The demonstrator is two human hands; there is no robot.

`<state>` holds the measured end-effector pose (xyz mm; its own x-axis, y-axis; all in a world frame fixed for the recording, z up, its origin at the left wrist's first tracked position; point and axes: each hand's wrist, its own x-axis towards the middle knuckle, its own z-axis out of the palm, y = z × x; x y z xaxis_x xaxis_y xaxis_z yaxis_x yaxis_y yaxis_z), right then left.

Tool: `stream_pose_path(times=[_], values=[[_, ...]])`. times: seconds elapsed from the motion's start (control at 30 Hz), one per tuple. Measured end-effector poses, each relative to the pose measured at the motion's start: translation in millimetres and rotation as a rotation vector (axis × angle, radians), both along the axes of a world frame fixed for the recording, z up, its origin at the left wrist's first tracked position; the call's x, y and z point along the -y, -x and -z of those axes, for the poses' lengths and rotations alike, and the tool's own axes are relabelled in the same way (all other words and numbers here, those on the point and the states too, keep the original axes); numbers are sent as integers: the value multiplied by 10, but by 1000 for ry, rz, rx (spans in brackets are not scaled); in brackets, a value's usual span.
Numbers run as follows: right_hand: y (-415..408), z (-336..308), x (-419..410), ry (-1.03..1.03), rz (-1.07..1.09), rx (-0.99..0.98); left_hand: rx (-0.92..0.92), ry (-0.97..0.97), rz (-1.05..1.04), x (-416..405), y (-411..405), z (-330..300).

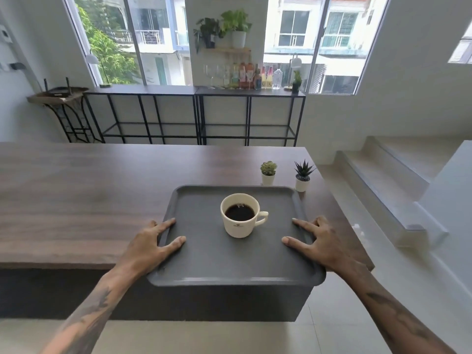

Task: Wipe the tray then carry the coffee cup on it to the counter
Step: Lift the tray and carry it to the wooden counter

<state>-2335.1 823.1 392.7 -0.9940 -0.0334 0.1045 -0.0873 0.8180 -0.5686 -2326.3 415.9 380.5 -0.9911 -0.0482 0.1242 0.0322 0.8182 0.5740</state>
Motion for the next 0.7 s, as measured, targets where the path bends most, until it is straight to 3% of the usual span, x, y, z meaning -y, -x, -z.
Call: stream_pose_path(times=[0.23, 0.7], values=[[666, 468, -173, -32, -42, 26, 54, 73, 12, -50, 649, 502], [1210, 777, -279, -187, -5, -66, 26, 349, 48, -152, 1208, 690]])
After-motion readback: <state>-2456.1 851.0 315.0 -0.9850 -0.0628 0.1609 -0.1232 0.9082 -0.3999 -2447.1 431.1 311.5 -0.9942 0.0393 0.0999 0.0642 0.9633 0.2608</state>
